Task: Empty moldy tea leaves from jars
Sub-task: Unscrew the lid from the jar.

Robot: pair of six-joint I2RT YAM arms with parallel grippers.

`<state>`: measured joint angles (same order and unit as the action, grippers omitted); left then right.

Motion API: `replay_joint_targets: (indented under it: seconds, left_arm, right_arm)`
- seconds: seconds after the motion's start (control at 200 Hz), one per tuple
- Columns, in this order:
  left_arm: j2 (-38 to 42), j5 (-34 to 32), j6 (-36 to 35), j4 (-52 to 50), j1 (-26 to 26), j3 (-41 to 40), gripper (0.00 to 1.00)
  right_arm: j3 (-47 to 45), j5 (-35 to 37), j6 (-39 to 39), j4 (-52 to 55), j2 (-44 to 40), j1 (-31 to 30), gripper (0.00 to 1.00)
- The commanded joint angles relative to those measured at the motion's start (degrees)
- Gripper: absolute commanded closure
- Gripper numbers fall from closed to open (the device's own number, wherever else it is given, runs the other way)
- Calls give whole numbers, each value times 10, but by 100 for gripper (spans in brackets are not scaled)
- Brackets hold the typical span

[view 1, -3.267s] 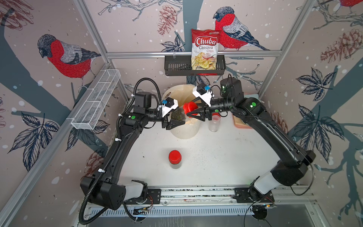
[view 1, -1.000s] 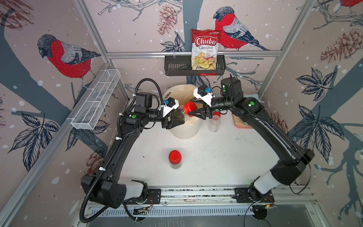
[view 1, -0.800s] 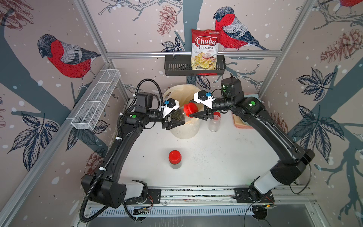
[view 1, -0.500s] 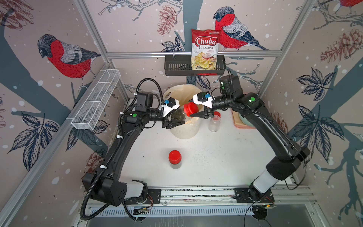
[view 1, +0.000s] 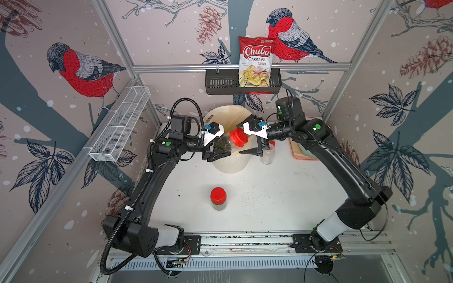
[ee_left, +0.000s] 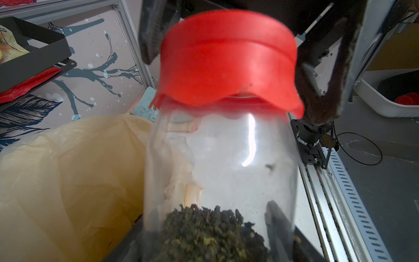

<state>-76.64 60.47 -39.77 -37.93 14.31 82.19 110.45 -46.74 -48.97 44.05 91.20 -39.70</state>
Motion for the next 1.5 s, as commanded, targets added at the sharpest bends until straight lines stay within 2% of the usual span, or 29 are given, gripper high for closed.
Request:
replay_joint_targets:
  seconds: [0.0, 0.19, 0.37, 0.59, 0.895, 1.196, 1.496]
  left_arm:
    - [3, 16, -3, 0, 0, 2, 38]
    - [5, 9, -3, 0, 0, 2, 38]
    - [12, 6, -3, 5, 0, -2, 38]
    - [15, 3, -2, 9, 0, -5, 38]
    - [15, -3, 3, 13, 0, -7, 38]
    - [18, -4, 3, 15, 0, -9, 38]
    - [16, -3, 4, 17, 0, -11, 38]
  right_arm:
    - [-15, -21, 68, -67, -19, 1, 1]
    - [-63, 4, 274, -218, -55, 33, 1]
    - [-66, 10, 466, -256, -59, 61, 1]
    - [-76, 49, 557, -208, -77, 44, 0]
    - [-32, 161, 576, -101, -47, -8, 2]
    - [-36, 176, 571, -84, -37, -31, 4]
    - [-46, 174, 561, -76, -36, -46, 12]
